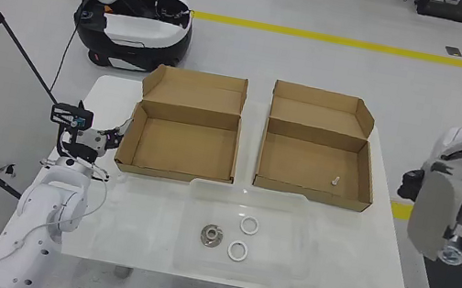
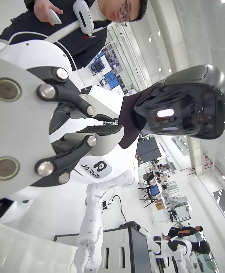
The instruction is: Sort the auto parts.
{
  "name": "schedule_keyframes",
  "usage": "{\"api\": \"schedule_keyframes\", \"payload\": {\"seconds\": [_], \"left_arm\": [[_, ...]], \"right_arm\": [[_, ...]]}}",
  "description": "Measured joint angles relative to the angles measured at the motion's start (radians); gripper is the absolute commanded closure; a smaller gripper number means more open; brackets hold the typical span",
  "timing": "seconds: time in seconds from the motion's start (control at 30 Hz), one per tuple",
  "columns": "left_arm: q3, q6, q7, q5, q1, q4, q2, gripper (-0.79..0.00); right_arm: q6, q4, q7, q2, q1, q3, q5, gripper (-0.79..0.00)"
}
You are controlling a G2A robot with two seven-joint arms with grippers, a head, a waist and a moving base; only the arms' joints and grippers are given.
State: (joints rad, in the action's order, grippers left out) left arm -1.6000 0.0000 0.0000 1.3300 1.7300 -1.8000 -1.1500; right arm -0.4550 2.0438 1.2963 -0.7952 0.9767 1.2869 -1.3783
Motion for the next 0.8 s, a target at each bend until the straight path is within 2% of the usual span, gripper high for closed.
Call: {"api": "schedule_keyframes", "payload": {"seconds": [0.27,0.8], "left_arm": [[0.000,0.000,0.000,0.000,0.000,0.000,0.000,-0.785],[0.000,0.000,0.000,0.000,0.000,0.000,0.000,-0.785]], "right_arm": [[0.027,-0.012,-0.021,-0.020,0.004,0.001,-0.006,0.000],[0.177,-0.051,0.004,-0.034,-0.023,0.023,0.275,0.000]]}}
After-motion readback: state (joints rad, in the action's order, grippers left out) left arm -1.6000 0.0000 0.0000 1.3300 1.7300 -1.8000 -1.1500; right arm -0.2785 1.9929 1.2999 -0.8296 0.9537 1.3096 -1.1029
